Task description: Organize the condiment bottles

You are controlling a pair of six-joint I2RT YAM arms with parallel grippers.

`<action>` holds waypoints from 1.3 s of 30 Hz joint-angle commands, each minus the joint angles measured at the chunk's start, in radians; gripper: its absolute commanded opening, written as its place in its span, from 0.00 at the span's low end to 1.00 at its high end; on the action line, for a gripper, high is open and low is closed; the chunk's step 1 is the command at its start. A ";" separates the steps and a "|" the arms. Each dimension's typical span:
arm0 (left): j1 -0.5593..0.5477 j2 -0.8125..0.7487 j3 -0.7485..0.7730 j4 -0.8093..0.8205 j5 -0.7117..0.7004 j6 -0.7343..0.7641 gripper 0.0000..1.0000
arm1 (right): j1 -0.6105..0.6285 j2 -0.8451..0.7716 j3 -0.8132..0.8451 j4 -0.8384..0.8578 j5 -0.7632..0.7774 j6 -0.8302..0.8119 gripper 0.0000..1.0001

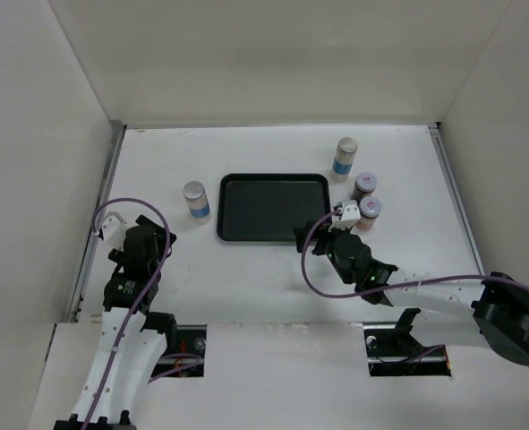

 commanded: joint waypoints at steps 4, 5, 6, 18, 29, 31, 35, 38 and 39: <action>0.022 0.007 -0.020 0.074 -0.018 -0.001 0.72 | 0.011 0.015 0.017 0.048 -0.014 -0.005 0.92; 0.022 0.007 -0.025 0.091 -0.021 0.005 0.72 | 0.011 0.012 0.018 0.047 -0.015 -0.006 0.92; 0.022 0.007 -0.028 0.104 -0.024 0.009 0.73 | 0.011 0.009 0.018 0.050 -0.015 -0.009 0.92; -0.030 0.212 0.101 0.275 -0.043 0.129 0.90 | 0.004 0.030 0.030 0.020 -0.047 0.004 0.30; -0.256 0.473 0.225 0.453 -0.095 0.192 0.96 | 0.007 0.078 0.044 0.027 -0.075 -0.003 0.89; -0.265 0.528 0.251 0.465 -0.116 0.223 0.97 | 0.002 0.092 0.053 0.012 -0.089 0.003 0.91; -0.239 0.639 0.274 0.522 -0.124 0.247 0.97 | 0.005 0.087 0.053 0.026 -0.092 -0.005 0.97; -0.216 0.698 0.299 0.546 -0.101 0.261 0.97 | 0.005 0.104 0.061 0.015 -0.107 -0.003 0.98; -0.213 0.720 0.307 0.560 -0.093 0.270 0.97 | 0.005 0.103 0.063 0.014 -0.106 -0.005 0.99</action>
